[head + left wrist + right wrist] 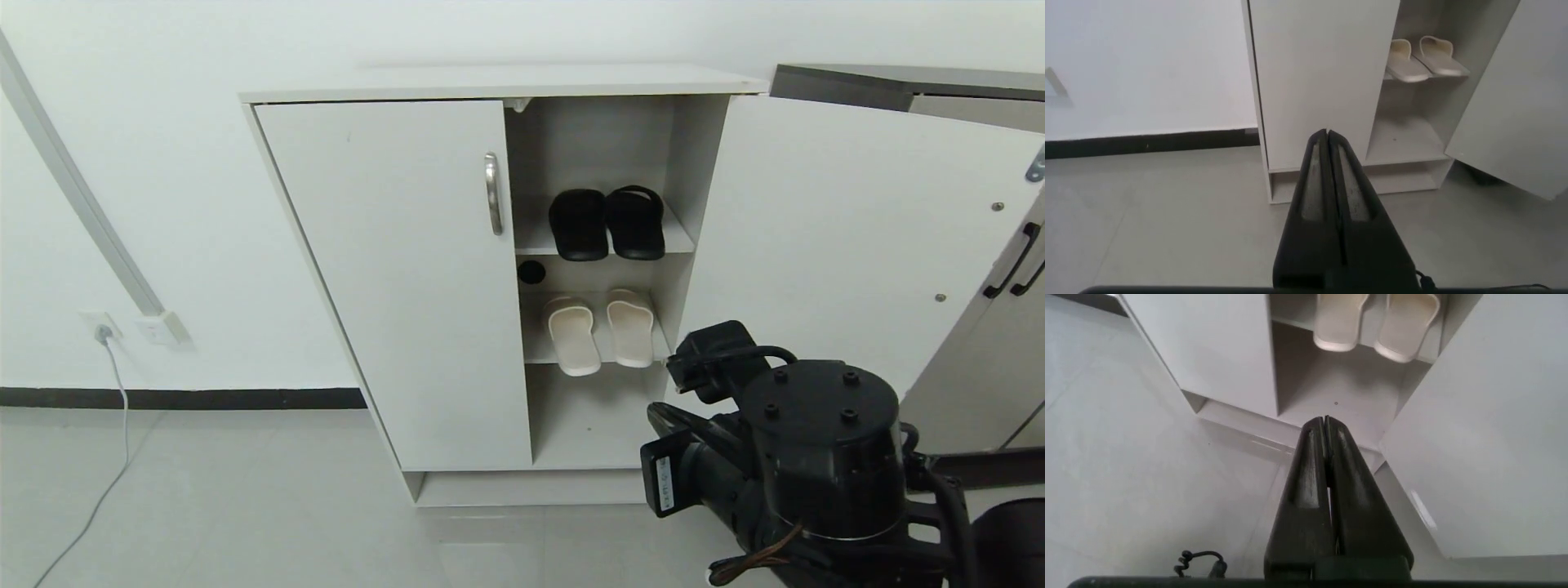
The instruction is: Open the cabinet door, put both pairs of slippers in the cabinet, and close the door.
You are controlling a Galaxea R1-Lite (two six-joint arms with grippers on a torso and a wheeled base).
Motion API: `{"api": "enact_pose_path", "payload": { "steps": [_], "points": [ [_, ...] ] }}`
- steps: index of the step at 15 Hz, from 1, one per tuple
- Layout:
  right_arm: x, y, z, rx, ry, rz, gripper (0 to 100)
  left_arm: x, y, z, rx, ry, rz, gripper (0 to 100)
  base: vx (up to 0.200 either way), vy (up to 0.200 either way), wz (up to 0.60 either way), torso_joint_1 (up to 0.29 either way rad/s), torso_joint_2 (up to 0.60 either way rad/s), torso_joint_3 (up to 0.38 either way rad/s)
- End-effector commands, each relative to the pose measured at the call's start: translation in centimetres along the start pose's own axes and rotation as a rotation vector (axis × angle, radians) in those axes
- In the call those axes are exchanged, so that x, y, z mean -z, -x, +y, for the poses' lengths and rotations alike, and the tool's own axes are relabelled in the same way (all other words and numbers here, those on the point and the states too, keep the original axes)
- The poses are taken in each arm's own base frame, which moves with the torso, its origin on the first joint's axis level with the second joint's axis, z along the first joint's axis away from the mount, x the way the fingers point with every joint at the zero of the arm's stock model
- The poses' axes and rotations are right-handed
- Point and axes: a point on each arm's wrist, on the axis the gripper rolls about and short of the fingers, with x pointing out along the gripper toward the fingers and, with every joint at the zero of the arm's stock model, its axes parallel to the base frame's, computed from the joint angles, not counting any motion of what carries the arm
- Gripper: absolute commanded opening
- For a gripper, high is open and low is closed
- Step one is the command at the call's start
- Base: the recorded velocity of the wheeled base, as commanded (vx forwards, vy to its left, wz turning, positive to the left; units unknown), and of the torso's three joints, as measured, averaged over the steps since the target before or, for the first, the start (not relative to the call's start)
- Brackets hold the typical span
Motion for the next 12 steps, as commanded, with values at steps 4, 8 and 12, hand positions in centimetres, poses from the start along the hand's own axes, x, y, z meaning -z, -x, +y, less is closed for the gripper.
{"api": "enact_pose_path", "payload": {
  "steps": [4,8,12],
  "points": [
    [0.32,-0.21,0.07,0.003,0.011,0.010,0,-0.01,-0.01,0.00,-0.001,-0.001,0.001,0,0.000,0.000,0.00,0.000,0.00,0.000],
    [0.48,-0.23,0.05,0.004,0.020,0.015,0,0.01,-0.01,0.00,-0.001,0.001,0.002,0,0.000,0.000,0.00,0.000,0.00,0.000],
    [0.68,-0.27,0.04,0.008,0.027,0.021,0,-0.01,-0.01,0.00,-0.001,0.001,0.001,0,0.000,0.000,0.00,0.000,0.00,0.000]
  ]
}}
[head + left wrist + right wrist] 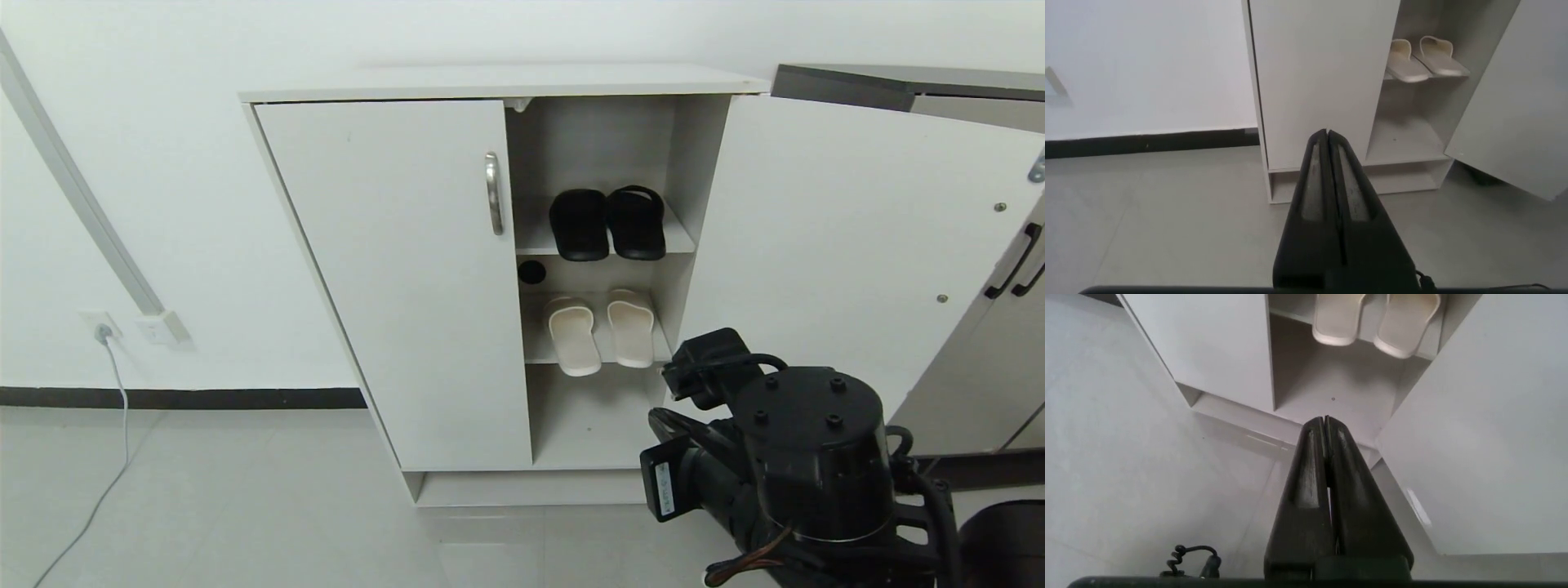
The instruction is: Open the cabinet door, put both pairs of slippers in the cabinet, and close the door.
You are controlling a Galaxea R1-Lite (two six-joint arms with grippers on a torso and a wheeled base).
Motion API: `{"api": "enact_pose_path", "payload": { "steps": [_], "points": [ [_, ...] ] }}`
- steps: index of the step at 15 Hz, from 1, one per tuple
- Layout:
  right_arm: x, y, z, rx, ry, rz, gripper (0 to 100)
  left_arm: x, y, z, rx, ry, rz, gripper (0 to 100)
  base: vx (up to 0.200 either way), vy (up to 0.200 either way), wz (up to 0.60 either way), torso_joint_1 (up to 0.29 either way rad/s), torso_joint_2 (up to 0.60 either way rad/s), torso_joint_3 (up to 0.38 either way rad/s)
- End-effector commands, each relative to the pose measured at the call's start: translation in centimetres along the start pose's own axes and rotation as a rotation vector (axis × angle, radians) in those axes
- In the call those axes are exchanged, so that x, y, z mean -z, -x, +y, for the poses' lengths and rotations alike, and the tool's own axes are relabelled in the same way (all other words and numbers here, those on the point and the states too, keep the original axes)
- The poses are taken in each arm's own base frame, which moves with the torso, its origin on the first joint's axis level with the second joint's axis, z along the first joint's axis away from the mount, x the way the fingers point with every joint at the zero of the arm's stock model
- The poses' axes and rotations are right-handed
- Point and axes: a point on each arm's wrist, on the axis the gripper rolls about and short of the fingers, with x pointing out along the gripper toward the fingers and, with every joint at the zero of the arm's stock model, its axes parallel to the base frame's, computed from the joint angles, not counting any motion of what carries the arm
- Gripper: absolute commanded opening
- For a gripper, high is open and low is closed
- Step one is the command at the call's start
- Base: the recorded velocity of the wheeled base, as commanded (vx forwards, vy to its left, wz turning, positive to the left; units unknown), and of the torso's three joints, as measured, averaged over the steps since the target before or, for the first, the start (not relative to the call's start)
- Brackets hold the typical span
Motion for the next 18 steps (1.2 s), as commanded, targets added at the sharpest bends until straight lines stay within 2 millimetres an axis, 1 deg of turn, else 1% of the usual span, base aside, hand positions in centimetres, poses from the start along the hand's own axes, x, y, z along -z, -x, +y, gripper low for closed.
{"api": "enact_pose_path", "payload": {
  "steps": [1,4,8,11,18],
  "points": [
    [0.17,-0.03,0.02,0.002,0.008,0.004,0,0.03,-0.02,0.00,0.000,0.001,0.002,0,0.000,0.000,0.00,0.000,0.00,0.000],
    [0.29,-0.02,-0.02,0.003,0.015,0.008,0,-0.01,-0.01,0.00,0.000,-0.001,0.001,0,0.000,0.000,0.00,0.000,0.00,0.000],
    [0.34,-0.02,-0.03,0.006,0.016,0.009,0,-0.01,-0.01,0.00,0.000,0.001,0.001,0,0.000,0.000,0.00,0.014,-0.21,-0.299],
    [0.38,0.02,-0.08,0.008,0.016,0.010,0,0.01,-0.01,0.00,0.000,0.001,0.002,0,0.000,0.000,0.00,0.043,-0.55,-0.369],
    [0.48,-0.03,-0.05,0.008,0.019,0.012,0,0.01,-0.01,0.00,0.001,0.000,0.002,0,0.000,0.000,0.00,0.129,-0.47,-0.342]
  ]
}}
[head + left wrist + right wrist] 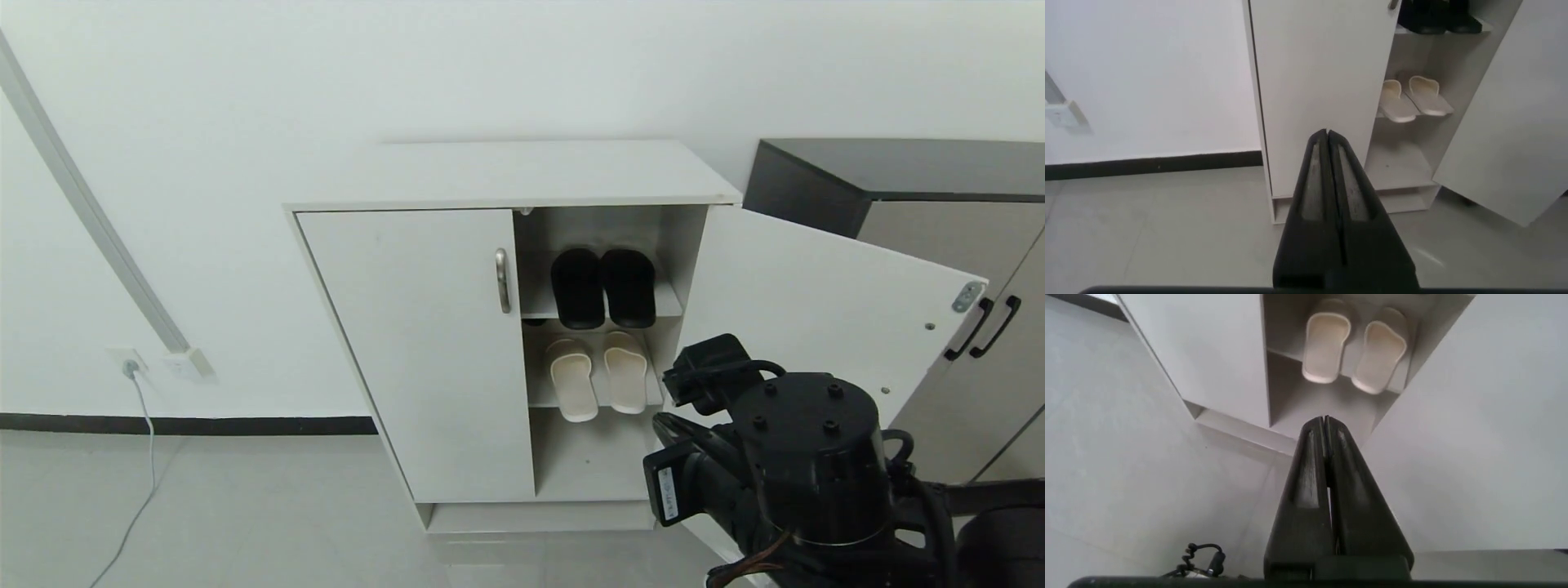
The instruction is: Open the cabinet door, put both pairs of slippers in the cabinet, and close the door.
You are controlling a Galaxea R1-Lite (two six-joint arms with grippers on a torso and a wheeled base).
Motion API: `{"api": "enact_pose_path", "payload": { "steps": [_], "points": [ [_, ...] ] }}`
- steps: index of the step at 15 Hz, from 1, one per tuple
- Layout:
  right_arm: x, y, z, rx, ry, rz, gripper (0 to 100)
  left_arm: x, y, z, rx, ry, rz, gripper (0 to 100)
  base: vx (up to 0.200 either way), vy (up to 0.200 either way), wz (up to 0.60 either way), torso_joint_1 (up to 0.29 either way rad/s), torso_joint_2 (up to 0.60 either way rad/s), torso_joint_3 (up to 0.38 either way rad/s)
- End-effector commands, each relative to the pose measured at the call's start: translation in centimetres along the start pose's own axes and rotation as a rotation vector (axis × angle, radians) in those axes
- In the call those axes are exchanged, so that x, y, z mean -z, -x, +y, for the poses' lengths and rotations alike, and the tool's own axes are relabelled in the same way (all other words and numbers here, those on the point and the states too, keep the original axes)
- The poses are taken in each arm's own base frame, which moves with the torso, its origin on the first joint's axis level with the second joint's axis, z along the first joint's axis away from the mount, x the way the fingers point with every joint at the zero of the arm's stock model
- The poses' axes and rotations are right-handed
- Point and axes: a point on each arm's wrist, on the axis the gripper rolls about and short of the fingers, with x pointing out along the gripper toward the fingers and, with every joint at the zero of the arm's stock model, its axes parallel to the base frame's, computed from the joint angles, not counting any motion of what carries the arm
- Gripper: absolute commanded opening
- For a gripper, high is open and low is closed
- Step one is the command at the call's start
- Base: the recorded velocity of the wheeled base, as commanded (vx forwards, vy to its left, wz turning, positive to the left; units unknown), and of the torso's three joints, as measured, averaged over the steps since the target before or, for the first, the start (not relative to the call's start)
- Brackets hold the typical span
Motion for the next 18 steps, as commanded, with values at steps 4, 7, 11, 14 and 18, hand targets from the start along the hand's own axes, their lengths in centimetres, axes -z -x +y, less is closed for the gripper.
{"api": "enact_pose_path", "payload": {
  "steps": [4,7,11,14,18],
  "points": [
    [0.06,-0.02,0.05,-0.002,0.002,0.002,0,-0.01,-0.01,0.00,0.000,0.001,0.001,0,0.000,0.000,0.00,0.166,-0.48,-0.315],
    [0.24,-0.32,0.09,-0.003,0.003,0.009,0,-0.01,-0.01,0.00,0.000,0.001,0.001,0,0.000,0.000,0.00,0.190,-0.50,-0.318],
    [0.01,-0.29,-0.07,0.005,-0.006,-0.006,0,-0.01,-0.01,0.00,0.000,-0.001,0.001,0,0.000,0.000,0.00,0.210,-0.52,-0.314],
    [0.01,-0.29,-0.07,0.005,-0.006,-0.006,0,-0.01,-0.01,0.00,0.000,-0.001,0.001,0,0.000,0.000,0.00,0.243,-0.55,-0.317],
    [0.20,-0.38,-0.03,0.005,-0.003,0.000,0,-0.01,-0.01,0.00,0.000,-0.001,0.001,0,0.000,0.000,0.00,0.254,-0.59,-0.332]
  ]
}}
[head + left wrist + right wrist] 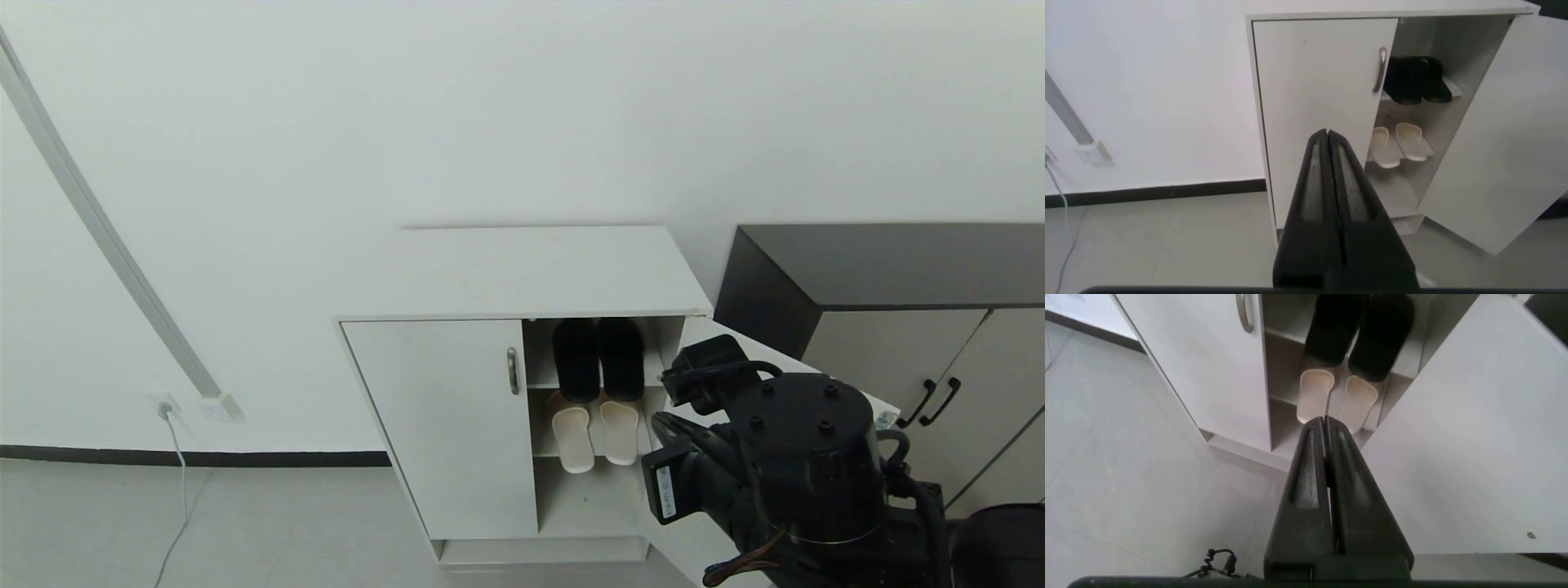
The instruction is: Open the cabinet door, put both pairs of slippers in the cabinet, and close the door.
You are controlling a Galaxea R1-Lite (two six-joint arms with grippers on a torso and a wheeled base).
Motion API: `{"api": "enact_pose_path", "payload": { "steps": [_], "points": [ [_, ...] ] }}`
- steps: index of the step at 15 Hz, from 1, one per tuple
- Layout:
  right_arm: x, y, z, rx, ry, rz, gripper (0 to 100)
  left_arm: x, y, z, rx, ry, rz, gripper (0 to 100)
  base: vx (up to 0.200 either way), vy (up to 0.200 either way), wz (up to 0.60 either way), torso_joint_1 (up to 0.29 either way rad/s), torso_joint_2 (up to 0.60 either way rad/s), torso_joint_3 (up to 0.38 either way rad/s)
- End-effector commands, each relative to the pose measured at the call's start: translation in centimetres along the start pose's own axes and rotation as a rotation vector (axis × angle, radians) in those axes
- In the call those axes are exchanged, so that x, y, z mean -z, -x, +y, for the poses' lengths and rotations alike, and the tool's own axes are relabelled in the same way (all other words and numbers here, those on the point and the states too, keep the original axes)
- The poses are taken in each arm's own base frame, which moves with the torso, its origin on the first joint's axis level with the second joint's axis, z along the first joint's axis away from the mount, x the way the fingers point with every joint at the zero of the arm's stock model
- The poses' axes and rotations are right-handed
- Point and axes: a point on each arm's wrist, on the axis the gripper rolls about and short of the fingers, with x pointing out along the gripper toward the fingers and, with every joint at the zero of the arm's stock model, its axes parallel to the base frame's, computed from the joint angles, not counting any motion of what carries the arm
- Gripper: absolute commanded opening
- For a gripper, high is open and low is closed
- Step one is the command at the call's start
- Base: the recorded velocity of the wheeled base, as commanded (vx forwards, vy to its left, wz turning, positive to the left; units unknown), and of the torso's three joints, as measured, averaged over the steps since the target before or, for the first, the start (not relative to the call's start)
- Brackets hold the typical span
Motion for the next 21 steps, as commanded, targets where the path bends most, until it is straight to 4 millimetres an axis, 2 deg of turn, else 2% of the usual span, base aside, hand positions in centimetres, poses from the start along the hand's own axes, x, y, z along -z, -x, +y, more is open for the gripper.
{"api": "enact_pose_path", "payload": {
  "steps": [1,10,14,19,21],
  "points": [
    [0.0,0.0,0.0,-0.001,-0.001,-0.001,0,0.0,0.0,0.0,0.000,0.000,0.002,0,0.000,0.000,0.00,0.276,-0.60,-0.349],
    [0.4,-0.3,-0.5,-0.001,-0.012,-0.001,0,0.0,0.0,0.0,0.000,0.000,0.002,0,0.000,0.000,0.00,0.195,-0.42,-0.228],
    [1.1,-1.1,-0.1,-0.005,-0.011,0.001,0,0.0,0.0,0.0,0.000,0.000,0.002,0,0.000,0.000,0.00,0.017,-0.03,-0.016],
    [1.2,-1.2,-0.1,-0.006,-0.012,-0.001,0,0.0,0.0,0.0,0.000,0.000,0.002,0,0.000,0.000,0.00,0.000,0.00,0.000],
    [1.3,-1.2,-0.1,-0.005,-0.010,0.001,0,0.0,0.0,0.0,0.000,0.000,0.002,0,0.000,0.000,-0.60,0.007,0.00,-0.002]
  ]
}}
